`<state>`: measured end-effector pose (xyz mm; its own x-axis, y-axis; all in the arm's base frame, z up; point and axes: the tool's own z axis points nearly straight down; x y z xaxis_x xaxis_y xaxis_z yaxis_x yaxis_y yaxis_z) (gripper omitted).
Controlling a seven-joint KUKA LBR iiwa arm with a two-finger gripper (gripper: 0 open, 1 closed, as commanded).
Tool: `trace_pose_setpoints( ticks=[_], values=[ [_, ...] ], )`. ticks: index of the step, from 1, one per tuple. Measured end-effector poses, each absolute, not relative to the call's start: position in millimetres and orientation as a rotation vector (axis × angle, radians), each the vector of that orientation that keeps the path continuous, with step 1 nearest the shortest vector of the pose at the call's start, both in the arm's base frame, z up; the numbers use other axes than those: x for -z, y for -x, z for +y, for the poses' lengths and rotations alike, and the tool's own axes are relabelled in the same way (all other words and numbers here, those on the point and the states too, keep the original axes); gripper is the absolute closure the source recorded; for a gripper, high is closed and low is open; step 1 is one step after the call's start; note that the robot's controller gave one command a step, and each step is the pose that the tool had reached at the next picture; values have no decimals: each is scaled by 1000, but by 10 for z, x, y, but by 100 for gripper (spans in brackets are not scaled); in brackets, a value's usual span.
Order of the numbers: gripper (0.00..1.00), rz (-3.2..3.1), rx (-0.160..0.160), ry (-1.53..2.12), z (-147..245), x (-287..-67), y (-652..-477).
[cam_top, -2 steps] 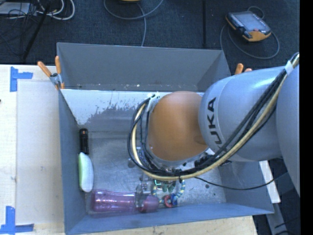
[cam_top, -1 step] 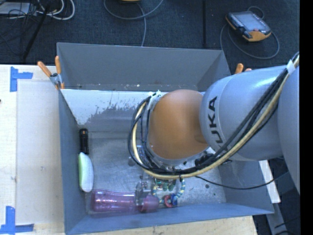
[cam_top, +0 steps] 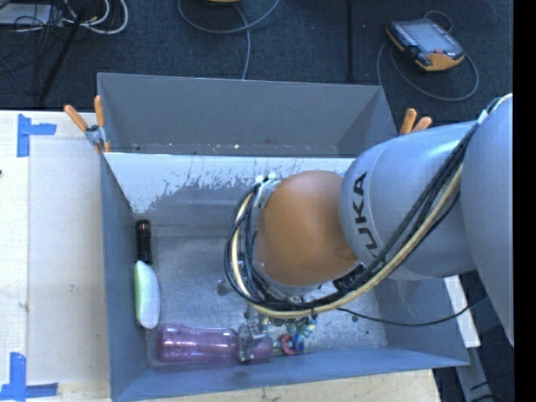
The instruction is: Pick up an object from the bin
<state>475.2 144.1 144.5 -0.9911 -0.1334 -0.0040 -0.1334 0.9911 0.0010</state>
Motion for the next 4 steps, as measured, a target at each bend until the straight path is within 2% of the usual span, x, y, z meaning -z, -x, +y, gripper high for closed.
trace_pose_setpoints(
  ticks=[1, 2, 3, 4],
  values=[
    [0, 3134, 1, 249, 1511, -1013, -4715],
    [0, 3122, -5, 256, 1487, -863, -4736],
    [100, 3136, 6, 138, 1894, -742, -4722],
    [100, 3136, 6, 136, 1893, -741, -4723]
  ],
)
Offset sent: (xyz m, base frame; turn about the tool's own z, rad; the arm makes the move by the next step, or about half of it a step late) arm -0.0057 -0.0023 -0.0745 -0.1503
